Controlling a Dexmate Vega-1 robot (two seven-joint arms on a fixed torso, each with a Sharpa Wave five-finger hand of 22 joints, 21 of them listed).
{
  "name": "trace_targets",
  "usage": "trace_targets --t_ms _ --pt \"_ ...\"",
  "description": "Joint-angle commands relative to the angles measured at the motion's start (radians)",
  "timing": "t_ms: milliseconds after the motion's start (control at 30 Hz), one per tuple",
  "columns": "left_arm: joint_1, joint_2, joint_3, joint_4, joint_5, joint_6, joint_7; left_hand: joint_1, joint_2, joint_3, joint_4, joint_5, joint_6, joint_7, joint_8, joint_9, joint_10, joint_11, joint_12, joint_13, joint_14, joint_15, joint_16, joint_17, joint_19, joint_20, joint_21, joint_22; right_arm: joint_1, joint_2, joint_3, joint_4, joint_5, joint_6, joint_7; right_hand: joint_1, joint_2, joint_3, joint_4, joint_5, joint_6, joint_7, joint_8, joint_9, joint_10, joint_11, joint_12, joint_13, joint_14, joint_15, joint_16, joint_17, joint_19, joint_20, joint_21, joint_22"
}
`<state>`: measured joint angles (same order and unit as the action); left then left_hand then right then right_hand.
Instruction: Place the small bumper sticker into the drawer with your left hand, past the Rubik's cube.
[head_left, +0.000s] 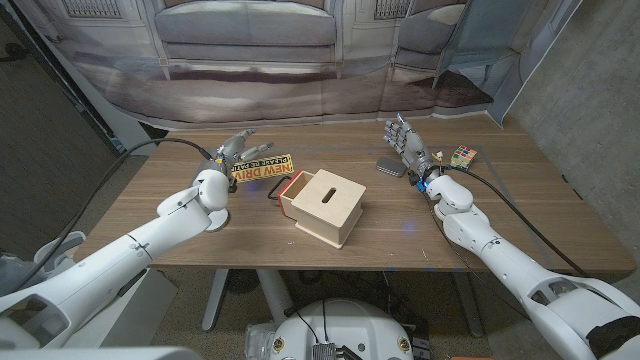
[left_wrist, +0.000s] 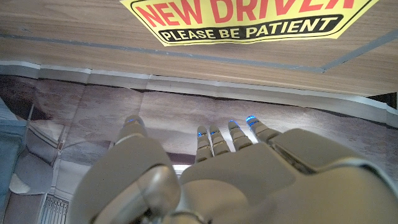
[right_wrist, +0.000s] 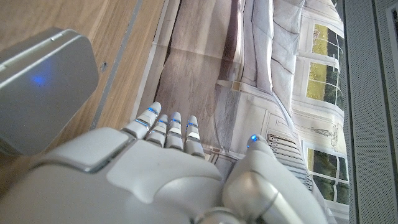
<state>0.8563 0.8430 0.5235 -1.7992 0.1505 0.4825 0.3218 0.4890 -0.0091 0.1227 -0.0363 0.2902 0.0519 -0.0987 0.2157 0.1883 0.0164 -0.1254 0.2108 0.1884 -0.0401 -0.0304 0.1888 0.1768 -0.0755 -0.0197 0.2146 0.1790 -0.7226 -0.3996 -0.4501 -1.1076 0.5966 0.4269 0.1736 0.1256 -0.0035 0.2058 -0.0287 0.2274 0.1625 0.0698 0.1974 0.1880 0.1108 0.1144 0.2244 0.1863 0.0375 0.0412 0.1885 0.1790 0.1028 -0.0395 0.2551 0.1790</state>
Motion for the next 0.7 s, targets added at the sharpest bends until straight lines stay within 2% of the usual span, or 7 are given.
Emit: trace_targets --t_ms 33,400,700 --pt "-0.009 -0.002 0.011 0.015 0.004 0.022 -0.010 0.016 0.002 0.004 -0.007 0.007 -0.001 -0.008 -0.003 0.004 -0.004 -0.002 -0.002 0.002 0.004 -0.012 0.002 0.001 0.001 0.002 0.006 0.003 0.015 0.010 -0.002 0.024 0.002 0.007 0.008 0.003 0.012 0.001 -0.007 -0.004 0.007 0.001 0.000 0.003 0.008 -0.001 -0.002 0.003 0.007 0.003 -0.001 0.002 0.010 0.002 -0.002 0.003" --pt "-0.030 -0.004 0.028 0.025 0.017 0.035 -0.020 0.024 0.003 0.003 -0.011 0.008 0.002 -0.018 -0.004 0.004 -0.006 -0.006 -0.003 0.002 0.007 -0.017 0.002 0.002 0.015 0.008 0.009 0.003 0.026 0.017 -0.005 0.037 0.001 0.006 0.013 0.003 0.012 0.000 -0.008 -0.004 0.007 0.001 0.000 0.003 0.009 0.000 -0.002 0.003 0.008 0.003 -0.001 0.002 0.012 0.002 -0.005 0.003" --pt "-0.042 -0.005 0.041 0.022 0.030 0.068 -0.028 0.035 0.003 0.003 -0.016 0.007 0.000 -0.021 -0.006 0.005 -0.008 -0.005 -0.005 0.003 0.010 -0.004 0.002 0.002 0.023 0.032 0.009 0.003 0.028 0.020 -0.005 0.045 0.005 0.007 0.016 0.003 0.013 -0.001 -0.008 -0.005 0.008 0.001 0.000 0.003 0.008 -0.001 -0.003 0.003 0.008 0.003 -0.001 0.002 0.012 0.002 -0.007 0.003"
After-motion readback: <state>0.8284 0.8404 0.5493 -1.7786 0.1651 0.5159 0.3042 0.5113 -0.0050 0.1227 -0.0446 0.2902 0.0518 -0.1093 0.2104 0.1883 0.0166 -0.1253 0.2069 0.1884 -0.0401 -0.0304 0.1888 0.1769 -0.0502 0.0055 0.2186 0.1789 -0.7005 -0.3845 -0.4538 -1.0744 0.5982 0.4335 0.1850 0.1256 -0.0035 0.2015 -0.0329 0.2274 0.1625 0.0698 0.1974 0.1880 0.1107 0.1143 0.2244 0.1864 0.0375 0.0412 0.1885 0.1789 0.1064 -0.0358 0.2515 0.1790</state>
